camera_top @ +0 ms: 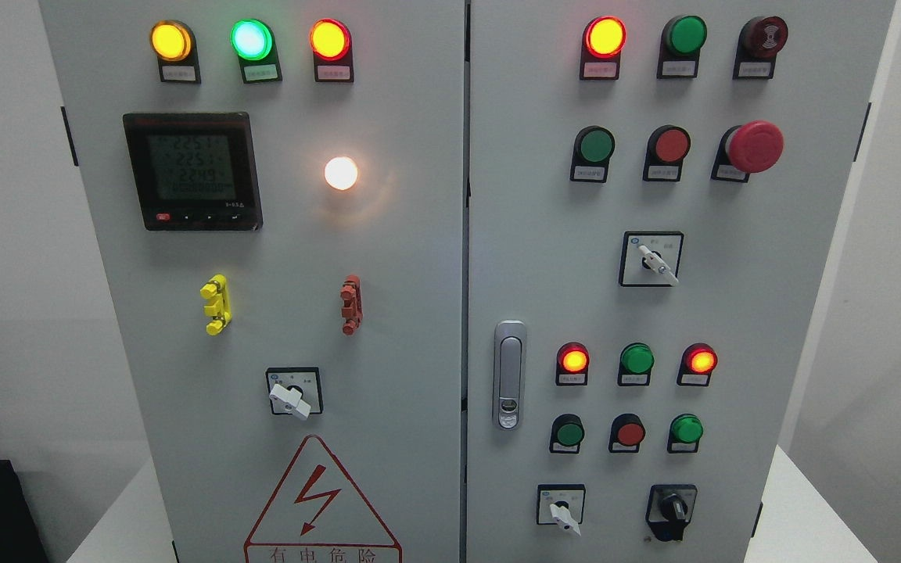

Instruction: Trip black knob to open circuit

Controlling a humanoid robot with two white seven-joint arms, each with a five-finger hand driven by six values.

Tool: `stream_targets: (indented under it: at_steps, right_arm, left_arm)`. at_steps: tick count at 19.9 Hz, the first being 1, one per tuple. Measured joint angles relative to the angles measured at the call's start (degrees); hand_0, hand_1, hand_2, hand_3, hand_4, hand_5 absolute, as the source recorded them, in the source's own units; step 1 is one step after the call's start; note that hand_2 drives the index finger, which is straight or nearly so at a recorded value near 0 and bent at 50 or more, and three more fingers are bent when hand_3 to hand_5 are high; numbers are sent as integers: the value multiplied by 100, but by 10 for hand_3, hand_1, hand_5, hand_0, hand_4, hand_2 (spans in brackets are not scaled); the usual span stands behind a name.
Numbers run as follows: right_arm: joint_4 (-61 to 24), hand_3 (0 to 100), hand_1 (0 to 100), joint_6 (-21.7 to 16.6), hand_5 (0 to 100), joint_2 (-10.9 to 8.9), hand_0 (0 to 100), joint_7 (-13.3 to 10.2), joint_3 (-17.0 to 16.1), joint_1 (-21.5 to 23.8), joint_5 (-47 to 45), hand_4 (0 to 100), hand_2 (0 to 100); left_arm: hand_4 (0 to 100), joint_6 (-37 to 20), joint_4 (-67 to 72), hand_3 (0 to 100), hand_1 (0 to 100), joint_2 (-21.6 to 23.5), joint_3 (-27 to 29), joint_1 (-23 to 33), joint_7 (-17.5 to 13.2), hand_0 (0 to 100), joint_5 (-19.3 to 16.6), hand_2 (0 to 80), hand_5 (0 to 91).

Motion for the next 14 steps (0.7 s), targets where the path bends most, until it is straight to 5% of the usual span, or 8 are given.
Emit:
stream_targets:
  at_steps: [3,6,8,12,14]
  right_arm:
    - [-419,0,84,-69,0,-6,0,-65,-52,130,0,0,0]
    - [-747,131,73,-377,0,-7,0,-103,-58,175,0,80,0]
    - [-892,296,69,-636,0,-7,0,-254,-60,180,0,221,0]
    - [-1150,427,62,-1217,19,-7,0,-369,-61,181,0,292,0]
    - [-1262,562,53,-1441,142,-7,0,-407,-65,183,0,382,0]
  left_arm:
    - [0,0,0,0,389,0,0,0,0,120,0,0,0]
    - [0,0,0,0,389,0,0,0,0,120,0,0,0]
    - [0,0,0,0,389,0,0,0,0,120,0,0,0]
    - [0,0,0,0,389,0,0,0,0,120,0,0,0]
    - [0,0,0,0,389,0,0,0,0,120,0,0,0]
